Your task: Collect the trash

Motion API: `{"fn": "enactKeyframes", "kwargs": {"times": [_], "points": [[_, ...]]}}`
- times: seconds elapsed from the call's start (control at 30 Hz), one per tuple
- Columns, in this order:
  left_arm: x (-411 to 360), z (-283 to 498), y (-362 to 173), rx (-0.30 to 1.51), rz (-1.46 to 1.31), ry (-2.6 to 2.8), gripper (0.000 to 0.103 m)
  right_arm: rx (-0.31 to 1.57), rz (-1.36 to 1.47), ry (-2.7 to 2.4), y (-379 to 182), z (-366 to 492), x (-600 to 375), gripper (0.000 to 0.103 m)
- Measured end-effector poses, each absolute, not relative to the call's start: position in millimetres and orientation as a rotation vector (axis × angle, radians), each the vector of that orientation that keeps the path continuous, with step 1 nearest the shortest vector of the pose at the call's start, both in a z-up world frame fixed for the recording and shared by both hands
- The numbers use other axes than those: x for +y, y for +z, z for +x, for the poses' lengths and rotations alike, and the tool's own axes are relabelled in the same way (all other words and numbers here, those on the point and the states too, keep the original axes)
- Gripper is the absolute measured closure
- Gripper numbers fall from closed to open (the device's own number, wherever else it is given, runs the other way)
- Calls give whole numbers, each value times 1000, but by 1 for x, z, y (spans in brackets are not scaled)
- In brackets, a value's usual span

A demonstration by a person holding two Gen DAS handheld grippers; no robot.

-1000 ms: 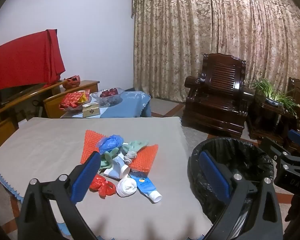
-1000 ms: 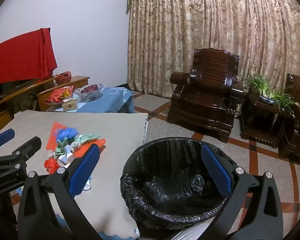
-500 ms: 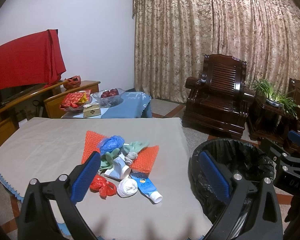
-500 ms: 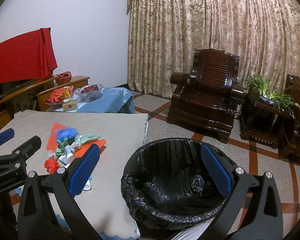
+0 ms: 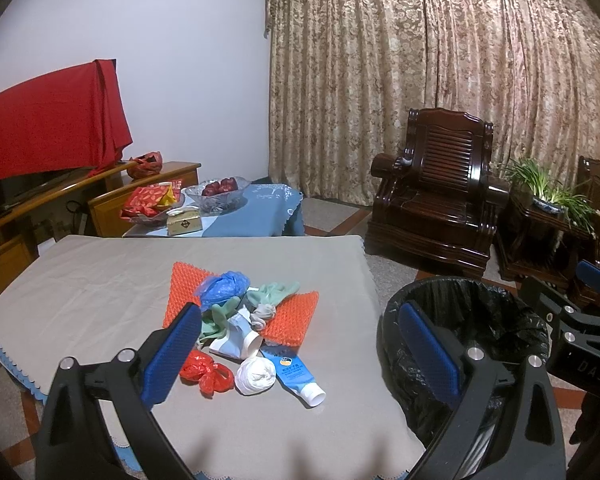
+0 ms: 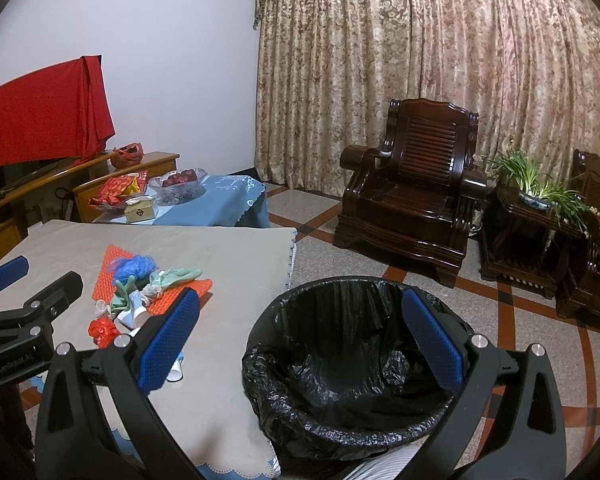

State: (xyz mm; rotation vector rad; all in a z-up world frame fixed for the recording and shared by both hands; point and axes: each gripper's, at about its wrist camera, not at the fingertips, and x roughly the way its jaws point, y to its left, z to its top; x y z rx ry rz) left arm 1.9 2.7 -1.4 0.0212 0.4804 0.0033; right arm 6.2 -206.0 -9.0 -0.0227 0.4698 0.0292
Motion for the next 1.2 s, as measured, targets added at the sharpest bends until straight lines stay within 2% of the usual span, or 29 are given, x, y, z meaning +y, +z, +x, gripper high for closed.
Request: {"fn": "enactKeyframes", "kwargs": {"times": [1.2], "points": [[6, 5, 0, 481, 21, 4, 6, 471, -22, 29, -11, 7, -206, 5]]}}
